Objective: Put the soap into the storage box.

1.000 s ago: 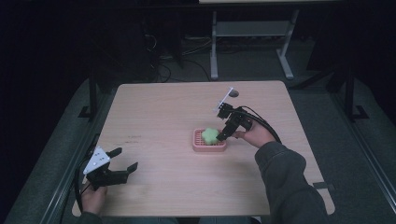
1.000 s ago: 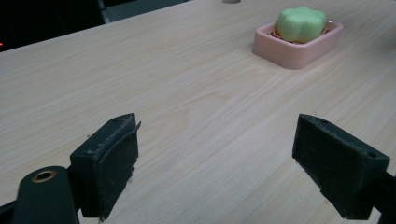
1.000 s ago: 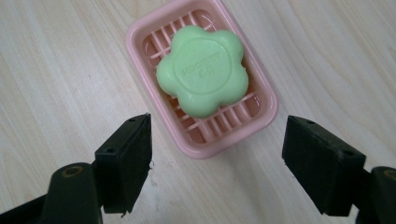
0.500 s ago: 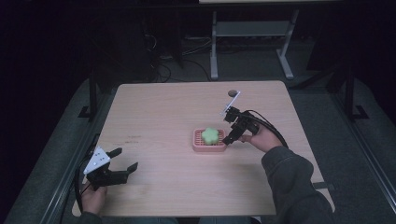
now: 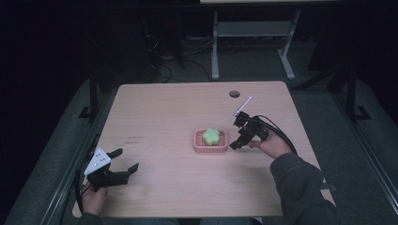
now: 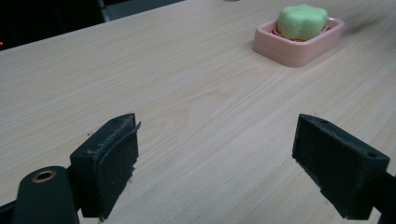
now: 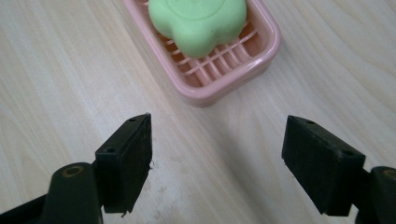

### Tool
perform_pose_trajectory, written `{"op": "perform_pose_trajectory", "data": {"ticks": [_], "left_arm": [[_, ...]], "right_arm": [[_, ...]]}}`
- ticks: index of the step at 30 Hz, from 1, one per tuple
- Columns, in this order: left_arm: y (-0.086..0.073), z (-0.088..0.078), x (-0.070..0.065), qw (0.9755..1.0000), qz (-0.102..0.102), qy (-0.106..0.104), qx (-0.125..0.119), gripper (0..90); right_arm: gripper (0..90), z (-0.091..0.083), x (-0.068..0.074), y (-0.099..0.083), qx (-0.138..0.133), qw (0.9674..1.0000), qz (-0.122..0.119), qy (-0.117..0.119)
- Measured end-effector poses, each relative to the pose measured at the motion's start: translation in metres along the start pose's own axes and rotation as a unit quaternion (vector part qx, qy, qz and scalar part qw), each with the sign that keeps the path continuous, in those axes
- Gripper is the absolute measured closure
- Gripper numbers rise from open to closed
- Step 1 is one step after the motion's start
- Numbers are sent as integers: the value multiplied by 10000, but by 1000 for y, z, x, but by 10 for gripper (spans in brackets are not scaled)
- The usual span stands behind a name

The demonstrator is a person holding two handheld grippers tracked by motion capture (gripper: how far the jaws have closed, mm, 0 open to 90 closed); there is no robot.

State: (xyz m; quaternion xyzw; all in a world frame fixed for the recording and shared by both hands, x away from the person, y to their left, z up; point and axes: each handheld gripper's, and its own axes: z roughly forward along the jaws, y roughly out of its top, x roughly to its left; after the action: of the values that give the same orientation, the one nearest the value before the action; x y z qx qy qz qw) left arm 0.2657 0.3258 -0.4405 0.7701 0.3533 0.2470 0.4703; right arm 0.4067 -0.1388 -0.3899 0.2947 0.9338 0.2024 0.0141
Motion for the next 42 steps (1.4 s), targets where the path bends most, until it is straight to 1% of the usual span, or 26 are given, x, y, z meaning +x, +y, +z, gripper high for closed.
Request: {"op": "perform_pose_trajectory", "data": {"ticks": [4, 9, 12, 16, 17, 18, 19, 20, 23, 24, 25, 26, 27, 31, 32, 33, 37, 40, 41, 42], "left_arm": [[0, 0, 0, 10000, -16, 9, -10, 142], [0, -1, 1, 10000, -25, 14, -17, 141], [0, -1, 1, 10000, -24, 20, -19, 141], [0, -1, 1, 10000, -30, 15, -12, 141], [0, -1, 1, 10000, -36, 12, -15, 141], [0, -1, 1, 10000, -26, 9, -14, 141], [0, -1, 1, 10000, -30, 8, -14, 141], [0, -1, 1, 10000, -36, 7, -15, 142], [0, -1, 0, 10000, -34, 12, -15, 141], [0, -1, 0, 10000, -43, 14, -15, 141], [0, -1, 0, 10000, -54, 8, -20, 141], [0, -1, 0, 10000, -49, 6, -18, 141], [0, -1, 0, 10000, -47, 9, -15, 141], [0, -1, 0, 10000, -38, 8, -6, 142], [0, -1, 0, 10000, -44, 12, -11, 141], [0, -1, 0, 10000, -49, 13, -10, 141], [0, -1, 1, 10000, -46, 25, -4, 141], [0, -1, 1, 10000, -40, 31, -5, 142], [0, -1, 1, 10000, -39, 27, -3, 142], [0, -1, 0, 10000, -47, 26, -9, 141]], "right_arm": [[240, -4, 3, -1, -76, 10000, -23, 38], [240, -6, 7, -1, -67, 9999, -79, 32], [240, -5, 8, -5, -108, 9999, -44, 48], [240, -2, 7, -14, -77, 10000, -3, 47], [240, -2, 7, -17, -26, 10000, 10, 55], [240, -1, 7, -19, 12, 10000, 0, 13], [240, -1, 7, -22, -21, 10000, 1, 5], [240, -1, 6, -25, -38, 10000, 33, 49], [240, -1, 6, -33, -62, 9999, 90, 28], [240, -1, 6, -35, -33, 9999, 103, 47], [240, -1, 6, -37, -6, 10000, 98, 16], [241, -2, 7, -40, -57, 9999, 86, 4], [240, -2, 7, -42, -81, 9999, 119, 42], [240, -2, 6, -51, -84, 9998, 189, 29], [240, -2, 6, -53, -50, 9998, 197, 17], [240, -2, 7, -54, -80, 9998, 185, -12], [240, -2, 8, -61, -115, 9997, 209, 3], [240, -1, 8, -67, -140, 9995, 286, 48], [240, 0, 8, -68, -106, 9995, 287, 31], [240, -1, 9, -70, -138, 9995, 266, 20]]}}
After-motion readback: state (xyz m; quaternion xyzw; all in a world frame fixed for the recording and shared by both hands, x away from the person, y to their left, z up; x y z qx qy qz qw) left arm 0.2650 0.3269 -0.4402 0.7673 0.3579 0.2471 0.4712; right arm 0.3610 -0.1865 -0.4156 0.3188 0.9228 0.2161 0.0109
